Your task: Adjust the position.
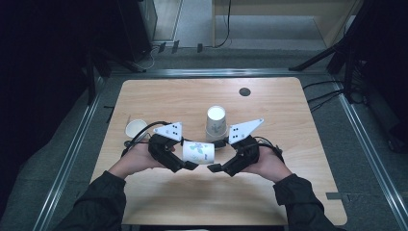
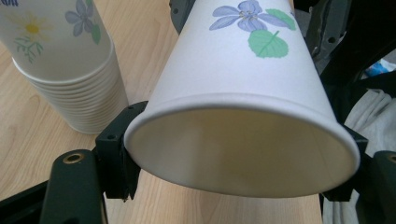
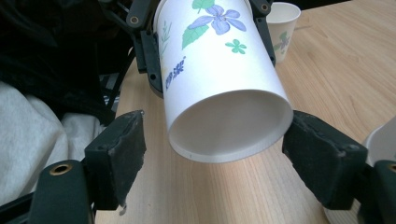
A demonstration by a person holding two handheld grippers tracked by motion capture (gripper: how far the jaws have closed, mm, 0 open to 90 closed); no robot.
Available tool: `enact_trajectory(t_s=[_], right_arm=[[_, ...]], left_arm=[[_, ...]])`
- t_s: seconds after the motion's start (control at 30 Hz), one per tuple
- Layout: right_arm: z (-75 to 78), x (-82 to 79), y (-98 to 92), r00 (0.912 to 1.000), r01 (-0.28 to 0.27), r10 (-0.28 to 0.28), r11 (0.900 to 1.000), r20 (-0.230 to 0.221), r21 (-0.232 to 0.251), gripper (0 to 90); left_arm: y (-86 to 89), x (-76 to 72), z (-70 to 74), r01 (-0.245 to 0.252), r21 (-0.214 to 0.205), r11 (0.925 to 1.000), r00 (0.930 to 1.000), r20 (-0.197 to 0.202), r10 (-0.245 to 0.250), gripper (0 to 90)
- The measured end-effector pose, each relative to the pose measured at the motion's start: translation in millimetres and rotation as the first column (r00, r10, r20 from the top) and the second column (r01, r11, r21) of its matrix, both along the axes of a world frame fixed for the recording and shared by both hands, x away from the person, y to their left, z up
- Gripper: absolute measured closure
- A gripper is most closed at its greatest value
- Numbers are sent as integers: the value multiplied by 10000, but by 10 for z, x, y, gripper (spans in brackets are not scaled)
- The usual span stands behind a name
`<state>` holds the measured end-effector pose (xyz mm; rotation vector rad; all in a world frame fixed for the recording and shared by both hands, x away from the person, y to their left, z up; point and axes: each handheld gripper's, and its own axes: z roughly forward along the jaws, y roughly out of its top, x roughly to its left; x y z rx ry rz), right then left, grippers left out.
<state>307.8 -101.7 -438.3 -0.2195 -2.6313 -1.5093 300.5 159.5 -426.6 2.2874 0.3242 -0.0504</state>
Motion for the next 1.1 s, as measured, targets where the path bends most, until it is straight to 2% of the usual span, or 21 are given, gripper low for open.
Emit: enact_trajectory(t_s=[0.17,0.2,0.33,0.5,0.73,0.93,1.1], right_arm=[[-40,13,1,9999,114,-113,9998,72,-185,246],[-51,15,7,9999,107,-107,9995,-7,-303,247],[-104,11,38,9999,61,-55,9982,100,-595,249],[-154,2,81,10000,26,-21,9965,60,-831,249],[-227,25,132,10000,-24,31,9953,73,-969,260],[-282,16,197,9996,-207,226,9927,144,-1184,275],[-314,-6,252,9989,-378,414,9898,232,-1376,290]], left_arm=[[-34,-2,-19,57,819,9966,10000,-27,-55,241],[-45,0,-29,108,1081,9941,9999,-39,-104,240],[-100,-29,-68,220,1657,9859,9997,82,-237,238],[-159,-41,-88,60,2398,9708,9997,229,-119,239],[-214,-25,-122,58,2919,9564,10000,-58,-43,239],[-274,-45,-160,178,3262,9451,9998,-45,-172,238],[-307,-58,-171,224,3297,9438,9997,-86,-208,236]])
